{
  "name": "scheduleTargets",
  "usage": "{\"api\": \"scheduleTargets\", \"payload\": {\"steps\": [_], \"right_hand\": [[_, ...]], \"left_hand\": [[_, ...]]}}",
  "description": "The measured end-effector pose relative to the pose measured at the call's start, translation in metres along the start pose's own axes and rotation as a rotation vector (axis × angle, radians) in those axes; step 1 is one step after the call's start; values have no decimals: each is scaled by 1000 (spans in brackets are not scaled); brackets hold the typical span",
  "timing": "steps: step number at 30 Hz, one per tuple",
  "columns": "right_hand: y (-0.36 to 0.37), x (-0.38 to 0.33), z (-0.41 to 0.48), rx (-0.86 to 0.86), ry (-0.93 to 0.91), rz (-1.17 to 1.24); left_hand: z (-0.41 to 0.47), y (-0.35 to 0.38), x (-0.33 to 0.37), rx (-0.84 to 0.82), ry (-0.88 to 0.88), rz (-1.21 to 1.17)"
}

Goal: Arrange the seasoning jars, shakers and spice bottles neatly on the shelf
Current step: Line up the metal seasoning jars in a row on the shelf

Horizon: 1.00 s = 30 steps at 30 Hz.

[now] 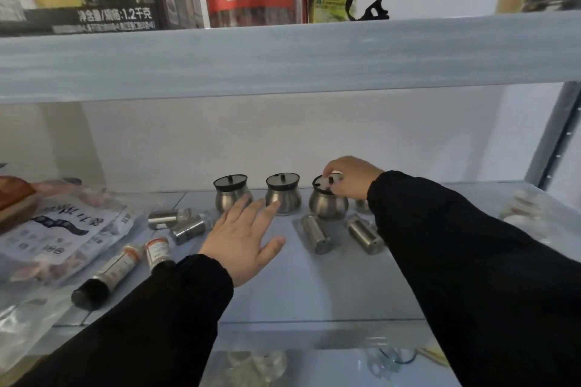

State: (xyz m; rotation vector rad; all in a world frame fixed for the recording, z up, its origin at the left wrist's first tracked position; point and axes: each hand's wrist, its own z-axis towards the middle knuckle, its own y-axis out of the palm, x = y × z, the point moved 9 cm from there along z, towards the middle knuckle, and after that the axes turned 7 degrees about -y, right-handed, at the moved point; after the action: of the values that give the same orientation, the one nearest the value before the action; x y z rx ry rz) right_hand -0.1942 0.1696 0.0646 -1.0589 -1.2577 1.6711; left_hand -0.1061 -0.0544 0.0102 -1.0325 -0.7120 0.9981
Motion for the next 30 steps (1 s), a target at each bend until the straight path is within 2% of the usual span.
{"api": "scheduleTargets", "payload": {"steps": [5,12,21,30], "right_hand": [[8,7,2,6,75,-82],[9,10,4,-112,28,-22],[5,10,11,-31,-33,5],[7,4,10,-88,-87,-27]], "left_hand": [[5,-3,1,22,-2,-11],[9,1,1,44,-24,-18],[6,-2,3,57,-64,-4],[5,-3,6,57,-88,27]]}}
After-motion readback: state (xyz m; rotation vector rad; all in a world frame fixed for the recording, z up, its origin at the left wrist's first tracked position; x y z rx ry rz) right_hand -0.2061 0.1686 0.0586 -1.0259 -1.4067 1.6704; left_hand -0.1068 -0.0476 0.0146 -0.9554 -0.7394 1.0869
